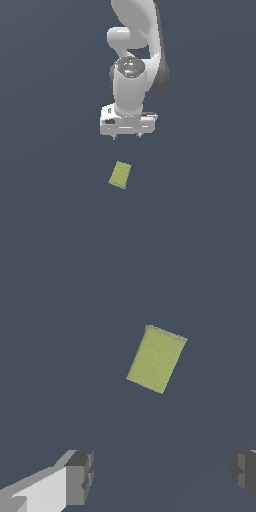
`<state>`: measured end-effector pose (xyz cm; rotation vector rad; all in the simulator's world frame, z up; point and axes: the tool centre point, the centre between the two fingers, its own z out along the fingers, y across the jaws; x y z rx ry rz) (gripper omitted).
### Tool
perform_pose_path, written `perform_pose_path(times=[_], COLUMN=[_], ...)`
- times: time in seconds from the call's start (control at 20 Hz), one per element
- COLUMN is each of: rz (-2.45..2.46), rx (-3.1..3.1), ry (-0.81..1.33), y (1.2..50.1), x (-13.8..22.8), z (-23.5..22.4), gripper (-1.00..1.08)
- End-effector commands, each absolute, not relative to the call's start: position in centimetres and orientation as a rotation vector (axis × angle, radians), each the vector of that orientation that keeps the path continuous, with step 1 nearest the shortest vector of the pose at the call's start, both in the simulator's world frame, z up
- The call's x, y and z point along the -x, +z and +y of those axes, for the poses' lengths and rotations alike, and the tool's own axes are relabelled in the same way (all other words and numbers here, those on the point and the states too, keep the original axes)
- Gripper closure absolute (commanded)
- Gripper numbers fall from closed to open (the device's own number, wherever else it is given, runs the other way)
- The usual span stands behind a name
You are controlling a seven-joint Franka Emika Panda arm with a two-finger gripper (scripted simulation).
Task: Pick up the object and move it to a goal position.
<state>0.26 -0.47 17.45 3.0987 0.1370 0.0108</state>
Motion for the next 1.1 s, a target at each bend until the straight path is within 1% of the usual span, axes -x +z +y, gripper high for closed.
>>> perform_pose_path(times=[0.0, 0.25, 0.5, 0.8, 1.05], rz=[0.158, 0.136, 0.083, -0.035, -0.177], rx=[-3.095, -3.099, -3.105, -3.116, -3.121], ry=[0.016, 0.014, 0.013, 0.011, 0.007], y=[17.7, 17.4, 16.5, 14.5, 11.8], x=[-0.3, -0.6, -1.7, -3.9, -6.2], z=[-0.1, -0.3, -0.6, -1.2, -1.9], gripper=[-0.92, -0.92, -0.92, -0.92, -0.92])
